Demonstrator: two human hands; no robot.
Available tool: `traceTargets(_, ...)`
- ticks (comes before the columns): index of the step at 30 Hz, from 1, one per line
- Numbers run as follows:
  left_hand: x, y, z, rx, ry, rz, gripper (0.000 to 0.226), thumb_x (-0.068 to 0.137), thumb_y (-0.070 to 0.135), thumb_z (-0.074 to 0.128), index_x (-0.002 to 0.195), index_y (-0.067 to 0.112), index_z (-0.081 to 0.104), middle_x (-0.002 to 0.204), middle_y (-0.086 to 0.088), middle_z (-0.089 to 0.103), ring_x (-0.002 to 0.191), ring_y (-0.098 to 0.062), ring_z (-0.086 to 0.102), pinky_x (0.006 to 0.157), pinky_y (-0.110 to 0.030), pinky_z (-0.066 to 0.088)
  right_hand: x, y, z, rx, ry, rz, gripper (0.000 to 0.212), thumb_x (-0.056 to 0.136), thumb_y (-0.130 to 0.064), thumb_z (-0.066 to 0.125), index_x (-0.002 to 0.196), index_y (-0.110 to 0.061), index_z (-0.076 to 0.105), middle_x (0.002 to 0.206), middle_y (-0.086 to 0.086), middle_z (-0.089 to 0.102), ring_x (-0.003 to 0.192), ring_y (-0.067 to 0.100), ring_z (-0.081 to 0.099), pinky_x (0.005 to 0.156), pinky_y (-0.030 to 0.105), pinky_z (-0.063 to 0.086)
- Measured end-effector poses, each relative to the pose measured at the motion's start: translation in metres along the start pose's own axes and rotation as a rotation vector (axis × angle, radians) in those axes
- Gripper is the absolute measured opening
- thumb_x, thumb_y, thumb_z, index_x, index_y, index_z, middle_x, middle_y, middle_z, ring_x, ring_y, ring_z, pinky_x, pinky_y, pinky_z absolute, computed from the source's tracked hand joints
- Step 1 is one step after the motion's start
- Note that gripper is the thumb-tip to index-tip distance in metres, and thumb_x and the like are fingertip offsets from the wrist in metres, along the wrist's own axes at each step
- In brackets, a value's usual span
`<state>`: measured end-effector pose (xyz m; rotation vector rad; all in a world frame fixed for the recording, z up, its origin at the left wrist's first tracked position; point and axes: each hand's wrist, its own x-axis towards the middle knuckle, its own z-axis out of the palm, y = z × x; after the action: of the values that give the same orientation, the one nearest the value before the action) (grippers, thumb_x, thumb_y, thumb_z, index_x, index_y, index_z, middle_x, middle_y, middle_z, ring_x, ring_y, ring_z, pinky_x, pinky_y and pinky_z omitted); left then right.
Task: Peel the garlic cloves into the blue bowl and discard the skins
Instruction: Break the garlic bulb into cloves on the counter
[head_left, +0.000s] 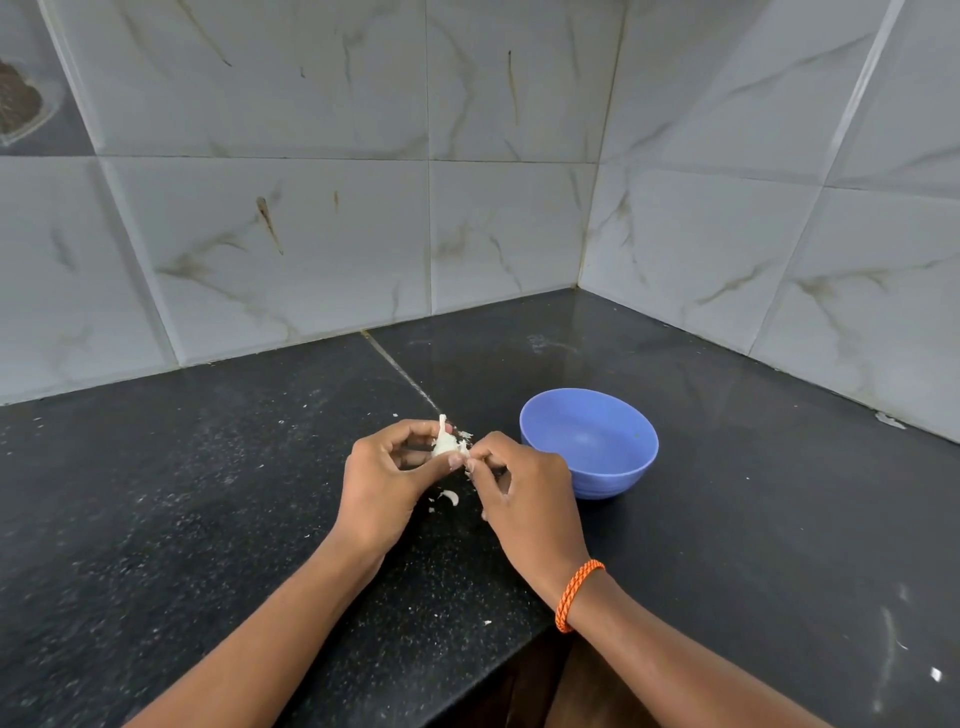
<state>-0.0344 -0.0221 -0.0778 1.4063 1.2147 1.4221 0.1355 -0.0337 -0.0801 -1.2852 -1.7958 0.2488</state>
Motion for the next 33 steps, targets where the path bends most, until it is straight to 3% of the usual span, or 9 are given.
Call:
traceTargets(4,0.001,-0.001,-0.001,-0.013,0.051,-0.014,0.031,0.083,0.013,0.092,0.110,0.018,0.080,0.099,-0.002,0.083,0.093,-0.024,0.080,0.092,-0.048,0.065,0.000,-0.001,-0.001,0.013,0.031,0.012,0.005,0.103,-0.025,0.070,0.101,-0.024,0.074,0.078,-0.012,0.072,0.065,0.008,0.065,0.058,0.017,0.050)
traceTargets(8,0.003,-0.003,-0.003,-0.099,0.114,-0.039,0.030,0.085,0.011,0.090,0.112,0.017,0.081,0.101,-0.006,0.082,0.093,-0.029,0.080,0.092,-0.052,0.065,0.000,0.001,0.000,0.029,0.053,0.038,0.008,0.105,-0.025,0.066,0.101,-0.026,0.072,0.076,-0.011,0.071,0.069,0.012,0.067,0.062,0.034,0.057)
traceTargets(12,0.002,-0.002,-0.004,-0.182,0.142,-0.034,0.028,0.088,0.014,0.088,0.115,0.017,0.081,0.106,-0.004,0.083,0.097,-0.030,0.080,0.091,-0.045,0.065,0.000,0.003,0.001,0.034,0.097,0.012,0.009,0.107,-0.027,0.063,0.103,-0.028,0.070,0.074,-0.011,0.071,0.068,0.015,0.068,0.064,0.040,0.057)
traceTargets(19,0.003,0.000,-0.002,-0.243,0.104,0.012,0.028,0.092,0.006,0.082,0.120,0.012,0.079,0.110,-0.003,0.083,0.105,-0.023,0.080,0.095,-0.035,0.063,0.003,0.004,0.006,-0.089,0.012,-0.008,0.030,0.112,-0.028,0.053,0.135,-0.026,0.072,0.090,-0.008,0.077,0.077,0.012,0.069,0.080,0.034,0.060)
traceTargets(24,0.001,-0.001,-0.004,-0.248,0.046,0.038,0.030,0.091,0.001,0.081,0.120,0.011,0.079,0.112,-0.007,0.082,0.107,-0.026,0.079,0.098,-0.038,0.060,0.003,0.003,0.004,0.015,0.080,-0.004,0.010,0.106,-0.020,0.063,0.103,-0.028,0.067,0.070,-0.009,0.067,0.064,0.015,0.064,0.062,0.039,0.055)
traceTargets(27,-0.001,0.001,-0.003,-0.248,-0.004,0.066,0.031,0.090,-0.004,0.079,0.118,0.008,0.079,0.113,-0.007,0.082,0.109,-0.025,0.079,0.098,-0.033,0.060,0.000,-0.003,0.001,0.067,0.123,-0.036,0.015,0.111,-0.021,0.056,0.116,-0.026,0.070,0.092,-0.013,0.071,0.085,0.008,0.066,0.072,0.030,0.054)
traceTargets(30,-0.003,0.001,0.000,-0.251,-0.059,0.097,0.032,0.090,-0.009,0.076,0.119,0.004,0.078,0.115,-0.008,0.082,0.111,-0.024,0.078,0.098,-0.030,0.061,0.000,-0.004,0.003,0.119,0.046,-0.060,0.025,0.114,-0.026,0.049,0.130,-0.030,0.068,0.105,-0.014,0.071,0.092,0.008,0.067,0.080,0.031,0.056)
traceTargets(33,-0.003,0.001,0.000,-0.256,-0.114,0.112,0.032,0.092,-0.009,0.074,0.122,0.002,0.077,0.117,-0.010,0.081,0.114,-0.024,0.078,0.100,-0.031,0.061,0.002,-0.002,0.005,0.099,0.015,-0.040,0.027,0.111,-0.027,0.056,0.137,-0.032,0.064,0.113,-0.014,0.072,0.101,0.005,0.068,0.087,0.031,0.059)
